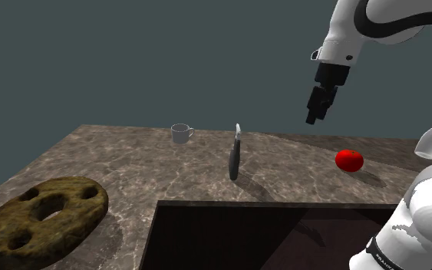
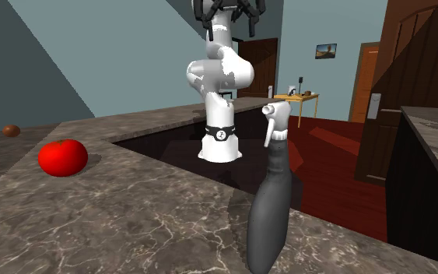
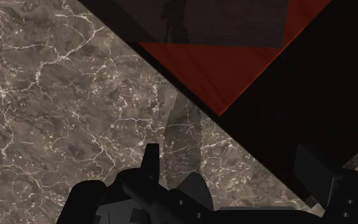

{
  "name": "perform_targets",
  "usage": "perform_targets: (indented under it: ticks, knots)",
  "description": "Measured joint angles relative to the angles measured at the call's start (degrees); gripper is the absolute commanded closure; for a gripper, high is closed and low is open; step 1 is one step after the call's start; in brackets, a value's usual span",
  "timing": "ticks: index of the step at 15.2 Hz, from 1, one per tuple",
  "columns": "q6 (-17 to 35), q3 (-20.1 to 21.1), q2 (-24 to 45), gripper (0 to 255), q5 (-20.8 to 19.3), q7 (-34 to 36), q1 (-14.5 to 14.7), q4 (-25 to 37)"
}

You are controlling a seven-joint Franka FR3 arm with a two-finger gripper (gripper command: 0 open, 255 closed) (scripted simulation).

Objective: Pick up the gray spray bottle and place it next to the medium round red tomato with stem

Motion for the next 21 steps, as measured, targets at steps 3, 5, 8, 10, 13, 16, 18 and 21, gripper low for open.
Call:
perform_targets:
  ticks: [3,5,8,10,13,16,18,21]
  knots:
    - [0.69,0.62,3.50,0,0.68,1.85,-0.19,1.67]
    - [1.90,1.26,8.72,0,1.49,4.35,-0.56,3.94]
    - [3.12,2.36,17.14,0,2.85,8.80,-1.00,8.36]
    - [3.75,2.86,22.91,0,3.67,11.67,-1.28,11.63]
    - [4.20,3.35,31.31,0,4.84,15.97,-1.58,16.81]
    - [3.83,3.52,39.40,0,6.04,20.16,-1.77,22.56]
    - [3.11,3.21,44.27,0,6.72,22.42,-2.14,26.33]
    - [2.18,2.94,52.72,0,8.02,26.22,-2.35,33.03]
